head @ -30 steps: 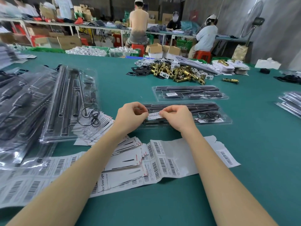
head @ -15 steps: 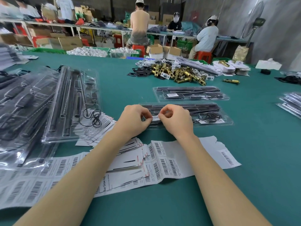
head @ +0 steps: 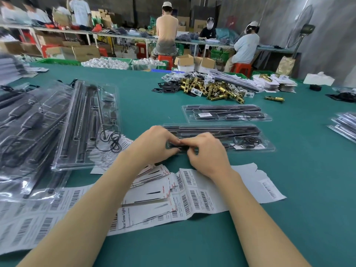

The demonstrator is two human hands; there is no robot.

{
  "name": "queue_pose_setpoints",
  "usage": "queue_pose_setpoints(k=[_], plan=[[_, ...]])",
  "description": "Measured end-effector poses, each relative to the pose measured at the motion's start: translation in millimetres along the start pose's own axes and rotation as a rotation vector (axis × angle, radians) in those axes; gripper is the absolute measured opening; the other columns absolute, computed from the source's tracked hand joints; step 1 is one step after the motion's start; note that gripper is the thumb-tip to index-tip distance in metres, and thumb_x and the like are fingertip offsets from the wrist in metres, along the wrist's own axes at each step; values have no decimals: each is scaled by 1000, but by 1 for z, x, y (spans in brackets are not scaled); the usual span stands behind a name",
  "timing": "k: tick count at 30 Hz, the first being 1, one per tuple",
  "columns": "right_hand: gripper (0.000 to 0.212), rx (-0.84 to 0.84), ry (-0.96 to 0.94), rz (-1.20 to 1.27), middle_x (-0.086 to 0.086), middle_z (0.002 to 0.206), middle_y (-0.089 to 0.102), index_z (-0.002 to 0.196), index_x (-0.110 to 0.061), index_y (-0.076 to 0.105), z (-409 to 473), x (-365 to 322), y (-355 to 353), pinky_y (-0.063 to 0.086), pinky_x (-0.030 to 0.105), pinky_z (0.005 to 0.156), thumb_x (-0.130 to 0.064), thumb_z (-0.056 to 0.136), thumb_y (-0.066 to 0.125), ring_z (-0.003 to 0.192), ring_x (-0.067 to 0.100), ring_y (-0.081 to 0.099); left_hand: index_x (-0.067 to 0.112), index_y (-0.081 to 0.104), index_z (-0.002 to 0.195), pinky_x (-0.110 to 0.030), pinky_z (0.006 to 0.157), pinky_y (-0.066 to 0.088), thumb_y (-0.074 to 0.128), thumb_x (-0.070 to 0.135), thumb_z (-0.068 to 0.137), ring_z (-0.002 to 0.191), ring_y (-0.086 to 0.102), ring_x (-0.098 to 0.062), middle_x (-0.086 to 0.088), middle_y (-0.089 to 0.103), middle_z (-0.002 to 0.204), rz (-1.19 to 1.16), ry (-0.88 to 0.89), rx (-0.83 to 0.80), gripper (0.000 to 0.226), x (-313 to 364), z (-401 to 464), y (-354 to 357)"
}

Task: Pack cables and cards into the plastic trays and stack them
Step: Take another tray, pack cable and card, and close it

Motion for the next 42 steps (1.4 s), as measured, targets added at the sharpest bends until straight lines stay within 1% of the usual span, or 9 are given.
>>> queue_pose_setpoints(k=[5,9,13,16,22,26,31,38,42], plan=[[26,34,132,-6,-16,98,76,104,-44,77,-3,24,-11,47,26,77,-33,89,61,105,10,59,23,81,93,-29,74,55,63,37,94,64,58,-7,4,77,100,-17,-230,119,23,-15,0,-7],[20,116,205,81,-18,96,75,98,-37,78,-4,23,-13,51,34,86,-35,86,62,93,12,62,10,56,99,-32,68,44,60,50,93,82,58,-24,-9,62,94,-31,-521,126,41,-29,-1,-3],[22,56,144,27,-19,108,64,101,-38,69,-2,14,-3,41,38,95,-51,84,62,104,14,52,7,47,75,-27,54,37,61,56,90,67,52,-21,-7,56,78,-273,-731,120,52,-38,9,3],[28,59,126,29,-20,107,57,104,-41,66,-1,12,-1,38,36,93,-56,81,64,104,12,48,6,46,97,-28,54,36,70,56,84,79,54,-23,-7,57,95,-616,-870,65,56,-40,14,6],[34,276,106,111,-20,96,59,99,-39,67,-4,6,-18,42,37,88,-63,78,56,96,9,50,14,48,127,-33,66,59,80,30,83,80,65,-16,-6,59,105,-1039,-848,105,57,-39,18,12],[29,401,70,115,-17,99,62,100,-32,70,-7,-1,-25,44,40,89,-53,81,65,97,12,53,25,32,130,-41,62,61,83,7,78,81,76,-33,-22,72,106,-1451,-725,-49,75,-17,16,18],[13,691,13,208,-11,88,64,86,-20,68,-16,-8,-43,41,33,76,-33,86,63,85,14,55,21,40,124,-32,55,60,73,5,87,70,73,-29,-21,67,110,-1630,-683,111,52,-11,33,17],[15,323,589,449,-15,77,67,79,-23,68,-10,46,-8,39,27,68,-34,88,64,81,14,61,4,58,104,-23,48,56,63,10,97,85,63,-26,-16,58,116,-1734,-738,168,10,-1,92,41],[15,238,620,394,-19,75,65,79,-26,68,-7,48,-2,40,27,68,-37,86,64,80,11,60,3,44,139,-26,58,58,64,9,97,98,64,-28,-15,54,130,-1692,-712,240,47,12,134,43]])
Point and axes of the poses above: each hand's wrist, its own z-axis towards the middle knuckle, its own y-axis out of the palm, x = y × z, the point moved 6 cm from there along z, towards the middle knuckle
